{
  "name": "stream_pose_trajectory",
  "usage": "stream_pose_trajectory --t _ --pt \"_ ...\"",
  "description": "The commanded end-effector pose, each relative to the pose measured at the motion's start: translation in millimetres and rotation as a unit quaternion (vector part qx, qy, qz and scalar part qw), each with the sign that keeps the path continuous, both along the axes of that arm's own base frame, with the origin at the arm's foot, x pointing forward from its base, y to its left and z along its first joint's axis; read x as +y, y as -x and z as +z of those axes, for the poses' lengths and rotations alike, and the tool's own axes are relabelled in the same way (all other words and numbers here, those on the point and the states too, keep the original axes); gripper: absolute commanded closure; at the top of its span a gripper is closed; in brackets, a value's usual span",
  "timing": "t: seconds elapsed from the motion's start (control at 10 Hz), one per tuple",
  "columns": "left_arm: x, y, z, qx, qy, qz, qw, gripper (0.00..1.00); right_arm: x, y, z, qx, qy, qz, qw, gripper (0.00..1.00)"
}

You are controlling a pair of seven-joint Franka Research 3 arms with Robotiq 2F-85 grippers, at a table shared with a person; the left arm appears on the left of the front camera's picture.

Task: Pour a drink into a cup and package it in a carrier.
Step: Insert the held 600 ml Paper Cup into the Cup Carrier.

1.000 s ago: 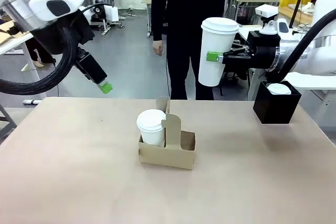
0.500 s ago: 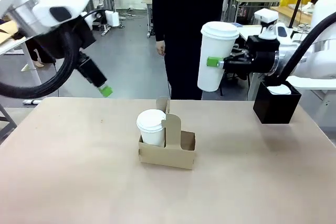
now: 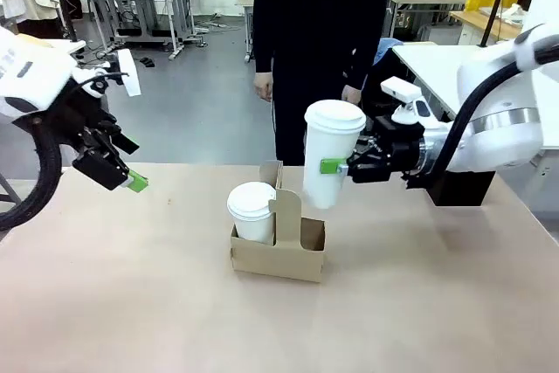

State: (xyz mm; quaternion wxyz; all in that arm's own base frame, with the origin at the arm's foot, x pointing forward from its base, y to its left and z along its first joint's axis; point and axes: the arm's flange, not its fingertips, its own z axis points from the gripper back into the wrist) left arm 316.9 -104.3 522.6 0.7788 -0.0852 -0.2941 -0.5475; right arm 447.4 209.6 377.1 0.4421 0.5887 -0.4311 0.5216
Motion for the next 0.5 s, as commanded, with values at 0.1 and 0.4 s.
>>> stream_pose_trajectory --t 0.1,0.4 --pt "0.0 0.0 0.0 0.000 0.000 0.000 1.000 0.00 18.1 -5.7 -20.4 -0.025 -0.017 0.026 0.999 0.20" --pt "0.0 0.0 0.0 0.000 0.000 0.000 1.000 0.00 25.6 -2.4 -47.3 -0.007 -0.010 0.055 0.998 0.20"
